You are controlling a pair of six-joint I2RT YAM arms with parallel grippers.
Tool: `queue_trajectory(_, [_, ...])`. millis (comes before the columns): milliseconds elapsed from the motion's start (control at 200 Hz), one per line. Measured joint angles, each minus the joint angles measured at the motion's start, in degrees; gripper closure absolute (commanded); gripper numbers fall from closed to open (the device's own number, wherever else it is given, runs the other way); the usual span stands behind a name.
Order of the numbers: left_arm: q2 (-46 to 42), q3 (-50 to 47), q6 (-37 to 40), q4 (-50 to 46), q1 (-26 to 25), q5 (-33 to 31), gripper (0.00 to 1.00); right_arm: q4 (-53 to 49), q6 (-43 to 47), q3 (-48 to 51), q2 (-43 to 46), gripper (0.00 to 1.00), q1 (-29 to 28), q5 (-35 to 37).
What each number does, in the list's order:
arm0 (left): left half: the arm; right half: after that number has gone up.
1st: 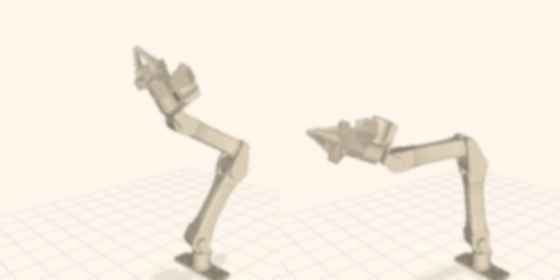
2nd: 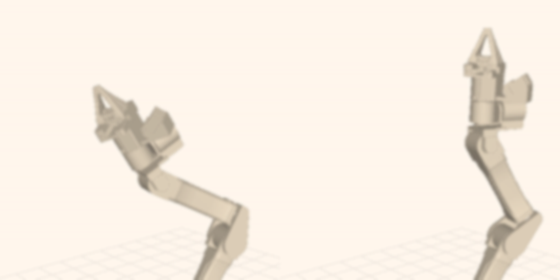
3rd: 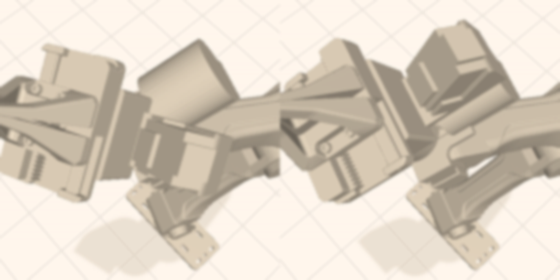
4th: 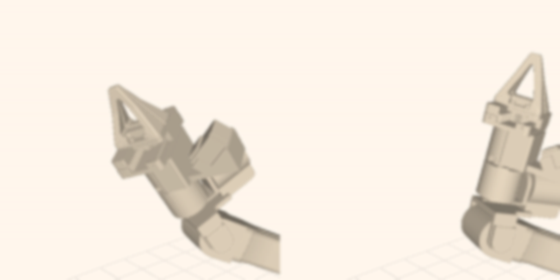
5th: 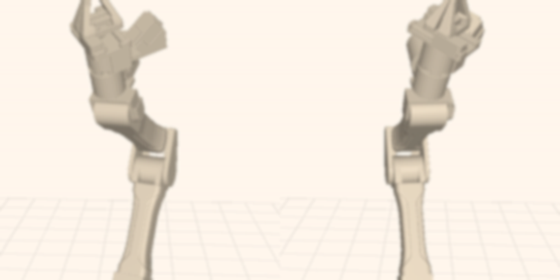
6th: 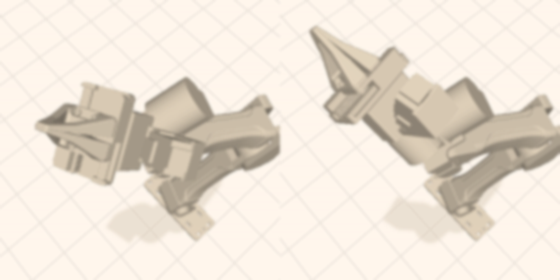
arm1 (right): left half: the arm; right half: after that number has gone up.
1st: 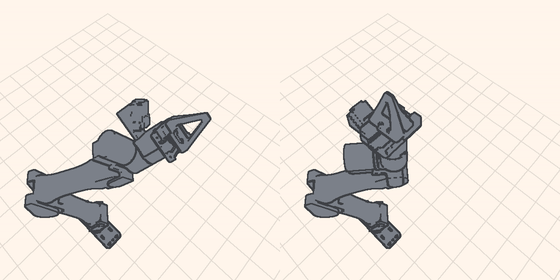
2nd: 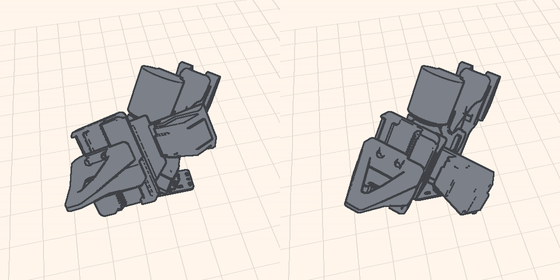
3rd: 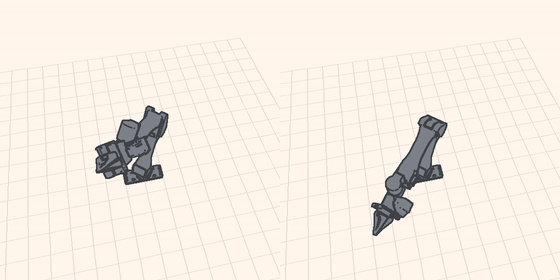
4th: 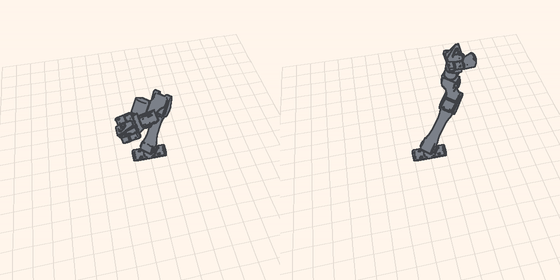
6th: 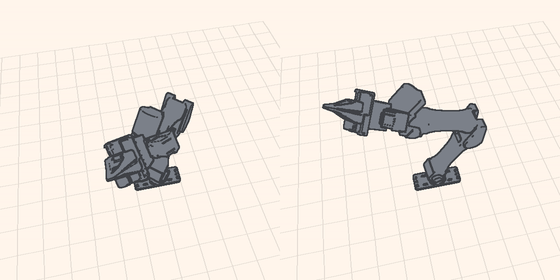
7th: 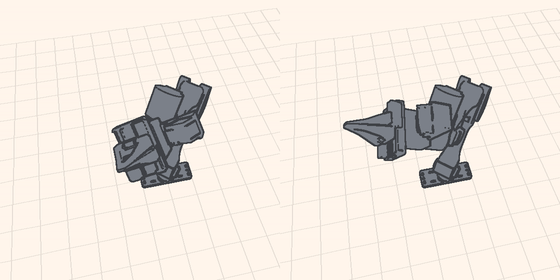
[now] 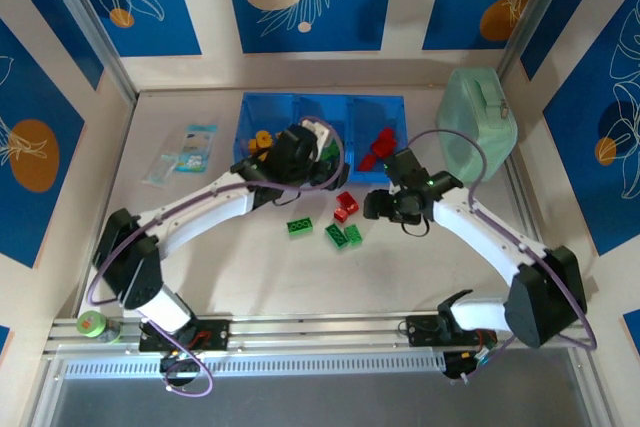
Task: Sort the legos into containers by color
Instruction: Pick up the lego from the center of the table.
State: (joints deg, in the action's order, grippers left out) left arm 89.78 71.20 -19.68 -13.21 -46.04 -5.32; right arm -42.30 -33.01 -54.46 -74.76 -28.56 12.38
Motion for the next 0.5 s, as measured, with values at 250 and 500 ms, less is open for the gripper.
queue_trajectory(250, [-8.0, -17.3, -4.1, 1.7, 0.0, -3.0, 0.17, 2.7, -1.0, -8.3, -13.4, 0.32, -2.5, 0.7])
queue_trajectory(500, [-15.9, -26.5, -7.5, 3.3, 0.0, -5.1, 0.17, 3.9, -2.2, -15.0, -24.6, 0.27, -3.6, 2.3])
